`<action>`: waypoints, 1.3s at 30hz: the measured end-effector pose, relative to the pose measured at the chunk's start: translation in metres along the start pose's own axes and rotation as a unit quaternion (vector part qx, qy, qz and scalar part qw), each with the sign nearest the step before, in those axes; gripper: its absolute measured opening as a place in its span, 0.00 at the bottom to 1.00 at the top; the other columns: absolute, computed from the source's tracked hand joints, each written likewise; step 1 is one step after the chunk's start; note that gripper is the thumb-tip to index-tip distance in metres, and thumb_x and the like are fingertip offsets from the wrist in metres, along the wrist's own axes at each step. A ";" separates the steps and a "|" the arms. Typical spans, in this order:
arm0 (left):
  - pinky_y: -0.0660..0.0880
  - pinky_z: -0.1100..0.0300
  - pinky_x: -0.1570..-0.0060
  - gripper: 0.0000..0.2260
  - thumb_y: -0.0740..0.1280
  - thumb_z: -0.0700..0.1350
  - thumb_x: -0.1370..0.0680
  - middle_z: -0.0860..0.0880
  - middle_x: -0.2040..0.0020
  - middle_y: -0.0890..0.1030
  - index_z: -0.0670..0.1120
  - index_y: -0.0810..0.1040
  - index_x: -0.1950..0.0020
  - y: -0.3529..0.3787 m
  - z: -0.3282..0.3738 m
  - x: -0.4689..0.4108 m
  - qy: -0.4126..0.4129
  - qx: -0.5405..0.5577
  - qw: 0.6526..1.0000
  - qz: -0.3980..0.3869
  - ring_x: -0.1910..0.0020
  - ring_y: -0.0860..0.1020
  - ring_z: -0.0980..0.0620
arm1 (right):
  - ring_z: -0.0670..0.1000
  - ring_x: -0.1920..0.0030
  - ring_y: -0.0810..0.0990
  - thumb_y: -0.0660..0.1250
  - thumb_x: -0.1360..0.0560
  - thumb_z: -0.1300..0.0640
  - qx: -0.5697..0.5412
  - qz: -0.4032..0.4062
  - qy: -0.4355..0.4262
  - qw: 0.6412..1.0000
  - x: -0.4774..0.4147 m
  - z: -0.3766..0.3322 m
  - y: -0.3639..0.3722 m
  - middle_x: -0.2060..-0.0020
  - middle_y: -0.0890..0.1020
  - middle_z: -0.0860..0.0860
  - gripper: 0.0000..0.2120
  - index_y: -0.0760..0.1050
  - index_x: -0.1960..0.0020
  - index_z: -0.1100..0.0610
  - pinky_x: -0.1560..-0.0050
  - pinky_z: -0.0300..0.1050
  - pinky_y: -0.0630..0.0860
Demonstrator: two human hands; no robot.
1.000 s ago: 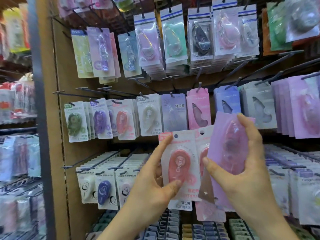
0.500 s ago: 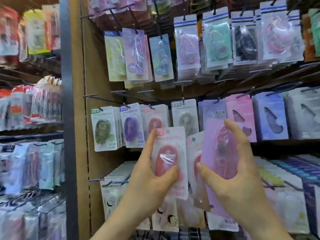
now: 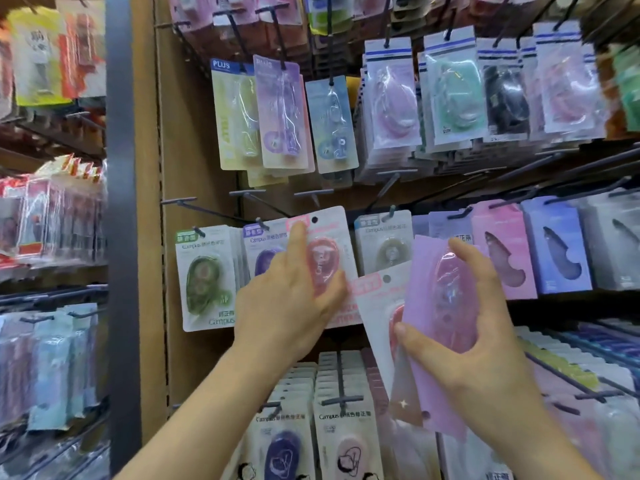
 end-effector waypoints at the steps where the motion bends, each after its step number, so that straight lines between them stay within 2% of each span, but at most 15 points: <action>1: 0.69 0.54 0.61 0.34 0.52 0.67 0.23 0.53 0.49 0.76 0.56 0.45 0.22 -0.001 0.001 0.000 0.003 -0.020 1.000 -0.004 0.51 0.79 0.43 | 0.21 0.37 0.61 0.77 0.32 0.62 -0.004 -0.001 0.004 1.000 -0.001 0.001 0.000 0.40 0.64 0.18 0.41 0.62 0.29 0.36 0.45 0.14 0.58; 5: 0.67 0.56 0.63 0.32 0.50 0.67 0.22 0.52 0.59 0.71 0.55 0.46 0.22 0.002 0.006 0.002 0.021 -0.080 0.996 -0.028 0.54 0.81 0.42 | 0.22 0.36 0.61 0.77 0.33 0.62 -0.003 -0.013 0.011 1.000 -0.004 0.005 0.003 0.41 0.65 0.18 0.40 0.62 0.32 0.34 0.43 0.15 0.58; 9: 0.67 0.55 0.62 0.32 0.49 0.68 0.22 0.47 0.53 0.80 0.55 0.47 0.22 0.014 0.000 -0.007 0.023 -0.150 0.987 -0.044 0.52 0.80 0.41 | 0.20 0.39 0.62 0.77 0.32 0.62 0.005 -0.031 0.023 0.999 -0.005 0.009 0.010 0.44 0.65 0.15 0.41 0.61 0.33 0.32 0.44 0.17 0.61; 12: 0.67 0.55 0.64 0.30 0.48 0.68 0.21 0.46 0.51 0.81 0.55 0.54 0.23 0.020 0.000 -0.013 0.031 -0.186 0.981 -0.048 0.54 0.79 0.42 | 0.26 0.37 0.67 0.79 0.34 0.57 0.010 -0.038 0.043 0.998 -0.006 0.012 0.015 0.44 0.64 0.15 0.43 0.60 0.33 0.28 0.34 0.40 0.70; 14: 0.69 0.55 0.65 0.30 0.53 0.67 0.22 0.46 0.52 0.79 0.53 0.61 0.24 0.017 -0.003 -0.015 0.049 -0.180 0.982 -0.008 0.55 0.78 0.44 | 0.32 0.37 0.71 0.80 0.36 0.55 0.012 -0.040 0.059 0.997 -0.006 0.014 0.017 0.43 0.65 0.16 0.44 0.59 0.33 0.27 0.34 0.51 0.73; 17: 0.72 0.49 0.59 0.30 0.67 0.63 0.27 0.41 0.46 0.76 0.48 0.73 0.30 0.004 -0.002 -0.006 0.116 -0.161 0.972 0.123 0.49 0.74 0.40 | 0.29 0.38 0.70 0.80 0.35 0.55 0.016 -0.031 0.059 0.998 -0.007 0.014 0.017 0.43 0.65 0.16 0.44 0.59 0.33 0.26 0.35 0.50 0.74; 19: 0.72 0.41 0.44 0.30 0.66 0.65 0.27 0.38 0.33 0.71 0.51 0.72 0.29 0.013 -0.007 -0.009 0.122 -0.133 0.977 0.115 0.35 0.69 0.36 | 0.26 0.38 0.66 0.80 0.34 0.54 0.019 -0.025 0.058 0.998 -0.006 0.015 0.017 0.43 0.64 0.15 0.43 0.59 0.34 0.25 0.33 0.49 0.72; 21: 0.69 0.36 0.36 0.31 0.59 0.68 0.27 0.37 0.27 0.65 0.55 0.68 0.27 0.029 -0.011 -0.014 0.110 -0.109 0.986 0.064 0.29 0.63 0.33 | 0.26 0.37 0.65 0.79 0.34 0.54 0.021 -0.024 0.058 0.998 -0.006 0.016 0.018 0.42 0.63 0.15 0.42 0.59 0.35 0.25 0.31 0.50 0.71; 27: 0.52 0.36 0.28 0.35 0.52 0.74 0.27 0.45 0.20 0.42 0.67 0.45 0.24 0.055 -0.018 -0.020 0.058 -0.113 0.990 -0.058 0.22 0.45 0.39 | 0.30 0.33 0.66 0.79 0.33 0.56 0.003 -0.016 0.052 0.998 -0.007 0.014 0.022 0.39 0.64 0.19 0.41 0.61 0.32 0.30 0.29 0.52 0.69; 30: 0.50 0.36 0.28 0.34 0.50 0.73 0.27 0.47 0.20 0.39 0.67 0.41 0.24 0.057 -0.019 -0.022 0.051 -0.131 0.987 -0.073 0.22 0.42 0.41 | 0.29 0.36 0.68 0.79 0.33 0.57 -0.017 -0.015 0.057 0.998 -0.006 0.014 0.023 0.42 0.67 0.19 0.41 0.62 0.32 0.32 0.30 0.50 0.70; 32: 0.51 0.36 0.29 0.33 0.50 0.72 0.26 0.47 0.20 0.42 0.66 0.44 0.24 0.056 -0.018 -0.021 0.057 -0.118 0.989 -0.070 0.22 0.45 0.42 | 0.32 0.36 0.70 0.79 0.34 0.55 -0.027 -0.015 0.065 0.997 -0.005 0.016 0.023 0.40 0.68 0.21 0.41 0.61 0.32 0.30 0.32 0.51 0.72; 34: 0.59 0.39 0.31 0.29 0.52 0.68 0.23 0.45 0.22 0.57 0.62 0.57 0.24 0.035 -0.012 -0.012 0.068 -0.036 0.997 0.009 0.25 0.57 0.42 | 0.39 0.33 0.71 0.80 0.34 0.54 -0.043 -0.008 0.075 0.996 -0.003 0.020 0.020 0.35 0.69 0.26 0.42 0.61 0.32 0.28 0.32 0.55 0.72; 36: 0.70 0.49 0.36 0.24 0.54 0.65 0.21 0.51 0.32 0.73 0.57 0.68 0.28 0.015 -0.015 0.008 0.040 0.171 0.983 0.057 0.34 0.70 0.50 | 0.45 0.31 0.71 0.80 0.35 0.52 -0.053 0.002 0.079 0.995 0.000 0.022 0.016 0.31 0.68 0.32 0.43 0.60 0.32 0.27 0.32 0.57 0.71; 38: 0.75 0.60 0.46 0.22 0.60 0.66 0.23 0.56 0.46 0.81 0.58 0.70 0.32 0.030 -0.007 0.034 -0.033 0.416 0.907 -0.058 0.45 0.78 0.58 | 0.47 0.29 0.71 0.81 0.36 0.48 -0.059 0.009 0.078 0.995 0.002 0.022 0.012 0.29 0.67 0.35 0.43 0.60 0.31 0.27 0.31 0.58 0.70; 39: 0.77 0.59 0.50 0.22 0.63 0.65 0.25 0.54 0.50 0.84 0.60 0.69 0.34 0.038 0.005 0.047 -0.062 0.498 0.857 -0.119 0.49 0.81 0.57 | 0.48 0.29 0.70 0.81 0.37 0.46 -0.063 0.007 0.076 0.995 0.003 0.022 0.012 0.28 0.67 0.37 0.44 0.59 0.31 0.27 0.31 0.59 0.70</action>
Point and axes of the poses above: each hand's wrist, its own x-axis away from the middle knuckle, its own y-axis out of the palm, z = x × y, the point moved 10 cm from there along -x, towards the middle knuckle
